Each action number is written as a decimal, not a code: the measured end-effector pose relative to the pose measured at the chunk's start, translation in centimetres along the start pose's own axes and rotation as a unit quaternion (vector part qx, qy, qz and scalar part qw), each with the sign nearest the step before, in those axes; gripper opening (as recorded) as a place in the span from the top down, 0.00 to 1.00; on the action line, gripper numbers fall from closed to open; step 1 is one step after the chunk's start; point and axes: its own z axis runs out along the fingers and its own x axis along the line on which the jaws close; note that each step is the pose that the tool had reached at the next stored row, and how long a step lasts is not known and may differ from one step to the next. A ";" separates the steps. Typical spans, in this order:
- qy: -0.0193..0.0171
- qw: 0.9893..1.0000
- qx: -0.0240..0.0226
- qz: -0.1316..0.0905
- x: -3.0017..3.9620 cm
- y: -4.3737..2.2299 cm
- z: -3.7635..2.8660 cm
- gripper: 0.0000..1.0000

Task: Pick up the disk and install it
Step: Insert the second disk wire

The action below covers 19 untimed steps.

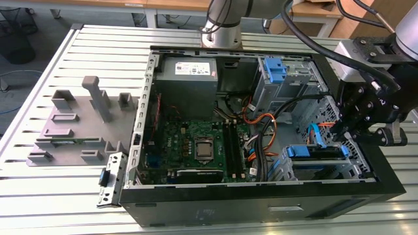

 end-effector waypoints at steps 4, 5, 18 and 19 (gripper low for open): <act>0.000 1.000 0.000 0.000 -0.02 -0.02 -0.02 0.76; 0.000 1.000 0.000 0.000 -0.04 -0.04 -0.03 0.76; -0.001 1.000 -0.001 -0.016 -0.45 -0.58 0.20 0.76; 0.000 1.000 -0.001 -0.018 -0.49 -0.61 0.23 0.76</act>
